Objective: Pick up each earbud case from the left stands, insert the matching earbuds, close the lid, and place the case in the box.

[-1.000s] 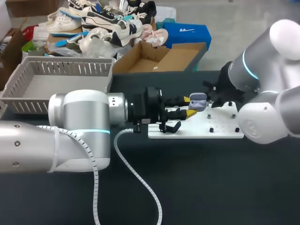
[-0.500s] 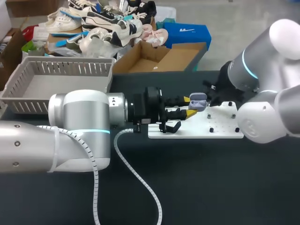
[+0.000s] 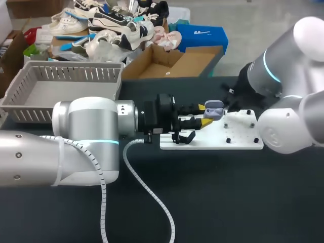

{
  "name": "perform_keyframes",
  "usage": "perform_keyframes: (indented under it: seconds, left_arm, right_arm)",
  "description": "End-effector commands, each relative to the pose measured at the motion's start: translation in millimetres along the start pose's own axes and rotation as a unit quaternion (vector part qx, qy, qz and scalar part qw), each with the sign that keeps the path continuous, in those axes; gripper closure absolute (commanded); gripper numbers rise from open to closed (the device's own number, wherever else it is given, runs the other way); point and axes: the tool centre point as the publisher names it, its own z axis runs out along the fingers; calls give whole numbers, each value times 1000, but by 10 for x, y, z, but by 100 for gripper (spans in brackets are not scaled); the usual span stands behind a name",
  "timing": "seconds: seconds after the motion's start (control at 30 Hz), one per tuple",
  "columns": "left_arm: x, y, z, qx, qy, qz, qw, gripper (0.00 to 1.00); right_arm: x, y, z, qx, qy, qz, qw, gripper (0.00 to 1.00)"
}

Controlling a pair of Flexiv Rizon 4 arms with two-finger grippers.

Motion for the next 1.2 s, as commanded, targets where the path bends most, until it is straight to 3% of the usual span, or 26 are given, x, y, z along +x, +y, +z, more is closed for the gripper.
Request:
perform_keyframes:
  seconds: [0.03,0.47,0.83,1.2]
  left_arm:
    - [3,-10,5,-3,0,1,1000,100]
    - [3,-10,5,-3,0,1,1000,100]
    - [3,-10,5,-3,0,1,1000,100]
    - [3,-10,5,-3,0,1,1000,100]
  right_arm:
    - [165,-34,-225,5,-29,7,1000,100]
    - [583,-197,-740,21,-57,26,998,100]
    - [930,-322,-1021,24,-51,5,998,100]
    - [1272,-135,-1282,62,-16,-53,997,100]
